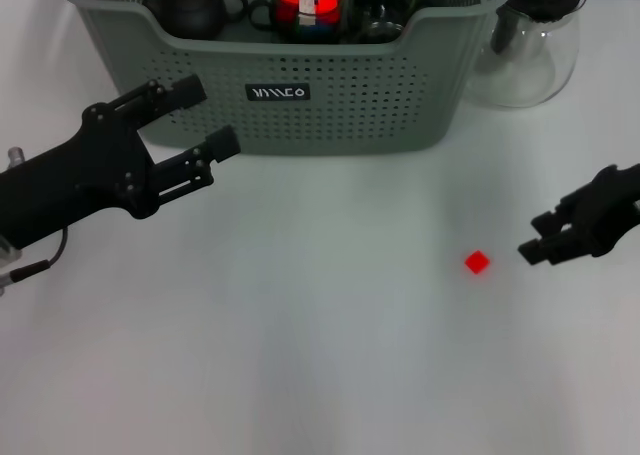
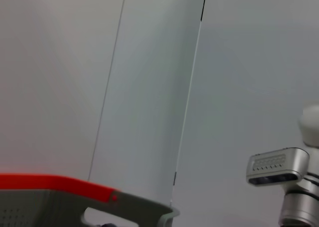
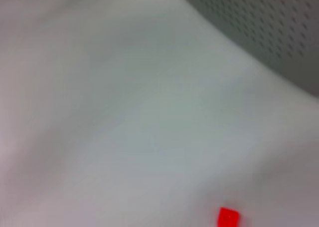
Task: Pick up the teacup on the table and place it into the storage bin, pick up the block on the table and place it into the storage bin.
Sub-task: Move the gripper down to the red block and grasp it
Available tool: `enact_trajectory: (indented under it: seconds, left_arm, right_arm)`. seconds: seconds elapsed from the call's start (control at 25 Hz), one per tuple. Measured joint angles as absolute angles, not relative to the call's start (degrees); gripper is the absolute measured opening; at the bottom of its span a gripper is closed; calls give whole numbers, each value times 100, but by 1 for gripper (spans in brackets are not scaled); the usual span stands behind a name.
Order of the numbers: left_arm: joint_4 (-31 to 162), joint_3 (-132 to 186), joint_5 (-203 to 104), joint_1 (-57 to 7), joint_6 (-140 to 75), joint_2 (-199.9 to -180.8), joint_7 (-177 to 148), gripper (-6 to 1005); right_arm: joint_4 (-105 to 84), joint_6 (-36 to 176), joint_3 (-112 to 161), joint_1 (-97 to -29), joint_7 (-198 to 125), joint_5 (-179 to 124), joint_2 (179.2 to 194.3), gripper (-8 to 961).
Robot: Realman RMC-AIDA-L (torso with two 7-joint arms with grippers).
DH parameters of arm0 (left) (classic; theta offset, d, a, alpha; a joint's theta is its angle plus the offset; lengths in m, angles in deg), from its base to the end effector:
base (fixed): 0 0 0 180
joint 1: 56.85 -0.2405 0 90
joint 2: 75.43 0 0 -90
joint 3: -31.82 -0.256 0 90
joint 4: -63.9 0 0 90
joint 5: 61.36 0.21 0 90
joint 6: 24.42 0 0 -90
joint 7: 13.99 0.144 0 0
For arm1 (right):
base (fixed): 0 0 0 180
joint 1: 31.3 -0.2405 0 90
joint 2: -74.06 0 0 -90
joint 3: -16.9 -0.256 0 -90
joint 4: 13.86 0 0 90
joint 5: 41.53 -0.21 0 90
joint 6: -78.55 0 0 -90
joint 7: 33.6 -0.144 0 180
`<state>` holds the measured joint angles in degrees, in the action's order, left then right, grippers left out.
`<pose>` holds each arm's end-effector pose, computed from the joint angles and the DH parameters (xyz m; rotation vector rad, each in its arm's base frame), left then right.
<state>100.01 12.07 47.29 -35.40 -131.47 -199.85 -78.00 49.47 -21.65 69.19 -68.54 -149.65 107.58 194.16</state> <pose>-0.2760 0.2633 0.0173 -2.4054 -0.4696 -1.1975 0.2324 0.3422 0.0246 -2.8711 0.9040 -0.3381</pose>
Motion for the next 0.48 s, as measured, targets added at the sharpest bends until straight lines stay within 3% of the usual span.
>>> enact_trajectory:
  seconds: [0.2, 0.48]
  left_arm:
    - [9937, 1210, 4766, -3550, -13037, -19986, -7780, 734]
    - [9813, 1214, 4801, -3575, -12898, -19986, -7721, 734]
  right_arm:
    - [5014, -1879, 7917, -6933, -15642, 10862, 19439, 462]
    - [4946, -1396, 8755, -6960, -16153, 10828, 19468, 460]
